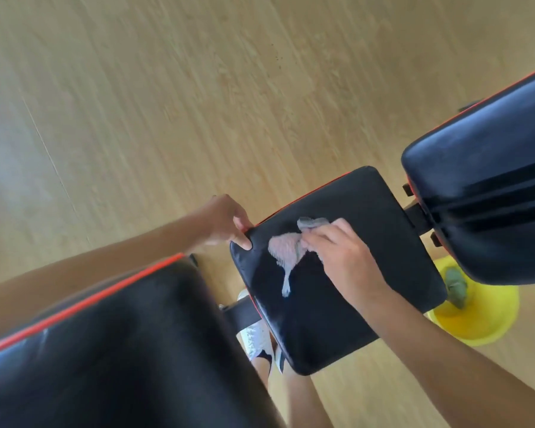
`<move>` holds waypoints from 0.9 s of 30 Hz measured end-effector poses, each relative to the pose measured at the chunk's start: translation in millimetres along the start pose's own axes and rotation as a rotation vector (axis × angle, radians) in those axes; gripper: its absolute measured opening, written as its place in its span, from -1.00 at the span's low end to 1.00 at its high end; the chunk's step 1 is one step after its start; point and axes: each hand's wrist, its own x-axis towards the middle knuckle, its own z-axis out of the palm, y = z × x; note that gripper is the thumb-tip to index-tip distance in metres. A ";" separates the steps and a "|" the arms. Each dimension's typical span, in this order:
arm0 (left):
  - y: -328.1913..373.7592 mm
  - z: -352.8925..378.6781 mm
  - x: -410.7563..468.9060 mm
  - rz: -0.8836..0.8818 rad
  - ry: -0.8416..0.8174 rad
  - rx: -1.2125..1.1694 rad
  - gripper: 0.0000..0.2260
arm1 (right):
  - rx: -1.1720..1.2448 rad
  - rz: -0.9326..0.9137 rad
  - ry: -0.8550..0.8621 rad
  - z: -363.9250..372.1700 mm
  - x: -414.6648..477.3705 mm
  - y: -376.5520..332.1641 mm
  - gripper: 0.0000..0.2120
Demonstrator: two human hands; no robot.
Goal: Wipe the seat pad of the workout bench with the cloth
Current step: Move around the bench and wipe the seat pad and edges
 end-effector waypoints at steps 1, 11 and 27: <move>1.3 -5.0 1.3 -0.022 -0.053 -0.032 -0.80 | 0.017 0.143 0.067 5.9 19.2 -6.5 -0.86; 10.2 -36.4 0.6 -0.287 -0.383 -0.374 -0.55 | -0.119 -0.380 -0.204 26.7 9.3 -37.8 -0.76; 19.1 -22.0 4.6 -0.104 -0.252 -0.017 -0.72 | -0.134 0.583 0.165 -30.8 85.5 64.0 -0.78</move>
